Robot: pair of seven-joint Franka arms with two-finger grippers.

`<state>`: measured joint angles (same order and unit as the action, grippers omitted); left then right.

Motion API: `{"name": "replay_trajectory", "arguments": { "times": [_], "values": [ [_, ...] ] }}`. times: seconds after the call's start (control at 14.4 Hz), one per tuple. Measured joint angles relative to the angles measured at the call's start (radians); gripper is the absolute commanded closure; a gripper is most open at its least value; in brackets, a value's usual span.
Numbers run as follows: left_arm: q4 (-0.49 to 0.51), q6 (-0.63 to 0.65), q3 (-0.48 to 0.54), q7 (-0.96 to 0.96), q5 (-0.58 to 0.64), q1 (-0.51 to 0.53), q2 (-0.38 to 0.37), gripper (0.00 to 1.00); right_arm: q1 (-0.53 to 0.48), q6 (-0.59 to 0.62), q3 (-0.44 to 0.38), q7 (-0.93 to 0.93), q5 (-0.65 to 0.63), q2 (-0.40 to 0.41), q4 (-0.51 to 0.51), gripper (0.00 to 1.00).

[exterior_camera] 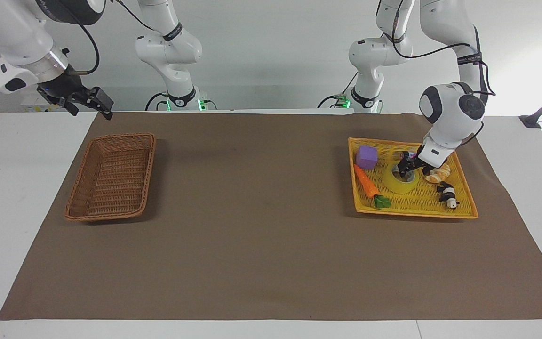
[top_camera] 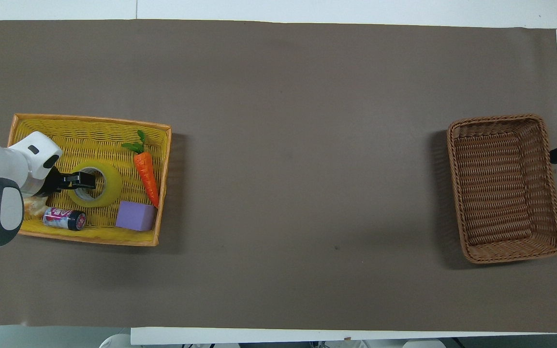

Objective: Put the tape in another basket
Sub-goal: 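Grasp the tape roll with the left gripper and lift it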

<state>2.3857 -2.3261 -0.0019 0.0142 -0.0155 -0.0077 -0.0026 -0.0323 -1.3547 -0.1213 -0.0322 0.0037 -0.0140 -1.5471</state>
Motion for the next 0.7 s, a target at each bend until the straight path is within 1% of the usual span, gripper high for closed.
{"name": "replay_trajectory", "arguments": {
  "times": [0.07, 0.21, 0.28, 0.35, 0.56, 0.7],
  "values": [
    [0.002, -0.011, 0.000, -0.005, 0.000, -0.010, 0.015, 0.24, 0.000, 0.000, 0.000, 0.000, 0.000, 0.000, 0.000, 0.00],
    [0.002, -0.020, -0.001, -0.015, 0.000, -0.020, 0.031, 0.73, 0.000, 0.000, 0.000, 0.000, 0.000, 0.000, 0.000, 0.00],
    [0.000, -0.022, -0.001, -0.018, -0.001, -0.021, 0.029, 0.90, 0.000, 0.000, 0.000, 0.000, 0.000, 0.000, 0.000, 0.00],
    [0.000, -0.021, 0.000, -0.021, -0.001, -0.021, 0.026, 0.99, 0.000, 0.000, 0.000, 0.000, 0.000, 0.000, 0.000, 0.00],
    [-0.005, -0.019, 0.010, -0.023, 0.000, -0.016, 0.026, 1.00, 0.000, 0.000, 0.000, 0.000, 0.000, 0.000, 0.000, 0.00],
    [-0.030, 0.005, 0.007, -0.023, 0.000, -0.017, 0.031, 1.00, 0.000, 0.000, 0.000, 0.000, 0.000, 0.000, 0.000, 0.00]
  ]
}}
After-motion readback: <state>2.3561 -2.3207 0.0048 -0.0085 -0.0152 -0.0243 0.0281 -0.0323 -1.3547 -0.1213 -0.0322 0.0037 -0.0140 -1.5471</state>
